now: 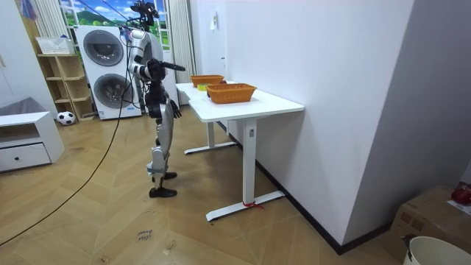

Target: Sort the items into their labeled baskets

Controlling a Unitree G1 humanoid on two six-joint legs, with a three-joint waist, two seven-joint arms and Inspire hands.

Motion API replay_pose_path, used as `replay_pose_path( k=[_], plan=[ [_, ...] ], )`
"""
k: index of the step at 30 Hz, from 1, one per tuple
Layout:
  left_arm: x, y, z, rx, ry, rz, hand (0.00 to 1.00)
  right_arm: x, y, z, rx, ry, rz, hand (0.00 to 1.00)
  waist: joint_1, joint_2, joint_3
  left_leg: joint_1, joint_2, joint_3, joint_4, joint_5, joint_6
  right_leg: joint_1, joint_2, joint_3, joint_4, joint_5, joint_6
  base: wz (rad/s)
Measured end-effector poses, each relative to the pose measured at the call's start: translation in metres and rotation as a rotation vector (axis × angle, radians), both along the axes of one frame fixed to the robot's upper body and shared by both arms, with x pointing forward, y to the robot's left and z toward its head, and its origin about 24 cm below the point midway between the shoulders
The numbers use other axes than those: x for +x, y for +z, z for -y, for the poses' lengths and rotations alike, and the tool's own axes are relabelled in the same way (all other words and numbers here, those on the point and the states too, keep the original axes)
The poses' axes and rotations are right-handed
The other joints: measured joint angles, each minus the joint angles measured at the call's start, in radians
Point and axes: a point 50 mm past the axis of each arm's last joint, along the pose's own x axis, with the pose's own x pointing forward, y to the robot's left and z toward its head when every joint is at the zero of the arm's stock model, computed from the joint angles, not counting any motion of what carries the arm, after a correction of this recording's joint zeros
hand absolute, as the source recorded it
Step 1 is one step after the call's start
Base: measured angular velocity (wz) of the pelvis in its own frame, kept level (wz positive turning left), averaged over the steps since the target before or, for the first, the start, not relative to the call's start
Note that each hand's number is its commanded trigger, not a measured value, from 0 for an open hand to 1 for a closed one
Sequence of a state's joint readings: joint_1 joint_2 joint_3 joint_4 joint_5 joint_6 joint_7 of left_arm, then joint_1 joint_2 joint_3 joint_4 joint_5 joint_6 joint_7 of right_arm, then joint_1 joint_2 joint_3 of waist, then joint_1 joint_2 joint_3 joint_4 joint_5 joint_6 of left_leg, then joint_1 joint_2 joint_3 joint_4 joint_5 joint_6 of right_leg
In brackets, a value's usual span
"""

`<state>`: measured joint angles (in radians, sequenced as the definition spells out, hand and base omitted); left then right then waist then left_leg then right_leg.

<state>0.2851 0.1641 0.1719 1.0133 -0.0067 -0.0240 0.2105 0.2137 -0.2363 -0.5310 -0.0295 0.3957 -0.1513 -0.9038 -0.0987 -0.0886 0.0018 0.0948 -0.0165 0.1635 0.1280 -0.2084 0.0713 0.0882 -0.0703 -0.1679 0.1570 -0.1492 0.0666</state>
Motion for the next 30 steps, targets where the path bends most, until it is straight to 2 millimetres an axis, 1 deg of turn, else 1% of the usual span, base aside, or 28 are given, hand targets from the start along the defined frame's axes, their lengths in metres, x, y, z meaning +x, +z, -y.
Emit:
replay_pose_path(
  k=[3,4,6,9,13,14,15,16,18,23,27,28,30],
  plan=[
    [-0.001,0.0,-0.002,0.005,-0.006,-0.006,0.0,0.007,0.015,-0.004,-0.068,0.043,0.025,0.0,0.018,-0.006,0.0042,-0.01,0.001,-0.001,0.002,0.0,0.0,-0.008,0.0,-0.007,0.003,0.0,0.0,0.0],
    [-0.001,0.0,-0.002,0.005,-0.006,-0.006,0.0,0.012,0.021,-0.007,-0.099,0.069,0.033,0.0,0.023,-0.01,0.0035,-0.013,0.001,-0.002,0.004,0.0,0.0,-0.011,0.0,-0.01,0.003,0.0,0.0,0.0],
    [-0.002,0.0,-0.002,0.005,-0.01,-0.009,0.0,0.019,0.032,-0.011,-0.137,0.108,0.064,0.0,0.025,-0.008,0.0016,-0.013,0.002,-0.002,0.004,0.001,-0.001,-0.009,0.0,-0.014,0.001,0.0,0.0,0.04],
    [-0.002,0.0,-0.001,0.003,-0.015,-0.011,0.0,0.032,0.045,-0.017,-0.211,0.141,0.088,0.0,0.031,-0.015,0.0033,-0.013,0.003,-0.004,0.006,0.001,-0.002,-0.005,0.0,-0.028,-0.003,0.0,0.0,0.04],
    [-0.006,-0.002,0.001,-0.001,-0.033,-0.043,0.0,0.044,0.067,-0.03,-0.291,0.222,0.16,0.0,0.042,-0.013,0.0042,-0.012,0.003,-0.006,0.006,0.001,-0.002,-0.003,0.0,-0.029,-0.004,0.0,0.0,0.0],
    [-0.006,-0.002,0.001,-0.002,-0.032,-0.044,0.0,0.045,0.069,-0.032,-0.3,0.237,0.167,0.0,0.044,-0.012,0.0041,-0.012,0.003,-0.006,0.006,0.001,-0.002,-0.003,0.0,-0.029,-0.004,0.0,0.0,0.0],
    [-0.007,-0.002,0.002,-0.003,-0.033,-0.047,0.0,0.046,0.073,-0.034,-0.313,0.26,0.179,0.0,0.047,-0.009,0.0062,-0.013,0.002,-0.009,0.006,0.001,-0.002,-0.002,0.0,-0.029,-0.004,0.0,0.0,0.04],
    [-0.008,-0.003,0.002,-0.002,-0.034,-0.051,0.0,0.049,0.077,-0.035,-0.322,0.28,0.194,0.0,0.05,-0.011,0.0052,-0.013,0.002,-0.011,0.005,0.001,-0.002,-0.002,0.0,-0.028,-0.004,0.0,0.0,0.04],
    [-0.01,-0.003,0.002,-0.001,-0.047,-0.065,0.0,0.055,0.083,-0.038,-0.338,0.307,0.218,0.0,0.053,-0.007,0.007,-0.013,0.002,-0.011,0.005,0.001,-0.002,-0.002,0.0,-0.028,-0.004,0.0,0.0,0.0],
    [-0.015,-0.005,0.005,0.001,-0.073,-0.1,0.0,0.07,0.102,-0.047,-0.418,0.381,0.252,0.0,0.061,0.004,0.0063,-0.013,0.003,-0.013,0.006,0.001,-0.002,-0.001,0.0,-0.03,-0.004,0.0,0.0,0.0],
    [-0.011,-0.005,0.006,-0.001,-0.095,-0.099,0.0,0.081,0.113,-0.06,-0.459,0.473,0.275,0.0,0.077,0.002,0.0057,-0.016,0.003,-0.018,0.008,0.001,-0.003,0.0,0.0,-0.037,-0.003,0.0,0.0,0.03],
    [-0.01,-0.005,0.006,0.001,-0.098,-0.098,0.0,0.084,0.115,-0.066,-0.466,0.502,0.282,0.0,0.075,-0.002,0.0041,-0.016,0.003,-0.024,0.008,0.001,-0.003,0.002,-0.001,-0.037,-0.003,0.0,0.0,0.12],
    [-0.009,-0.005,0.005,0.005,-0.102,-0.097,0.0,0.086,0.118,-0.07,-0.481,0.543,0.288,0.0,0.078,-0.008,0.0017,-0.015,0.003,-0.032,0.01,0.002,-0.003,0.009,-0.001,-0.042,-0.004,0.0,0.0,0.17]
  ],
)
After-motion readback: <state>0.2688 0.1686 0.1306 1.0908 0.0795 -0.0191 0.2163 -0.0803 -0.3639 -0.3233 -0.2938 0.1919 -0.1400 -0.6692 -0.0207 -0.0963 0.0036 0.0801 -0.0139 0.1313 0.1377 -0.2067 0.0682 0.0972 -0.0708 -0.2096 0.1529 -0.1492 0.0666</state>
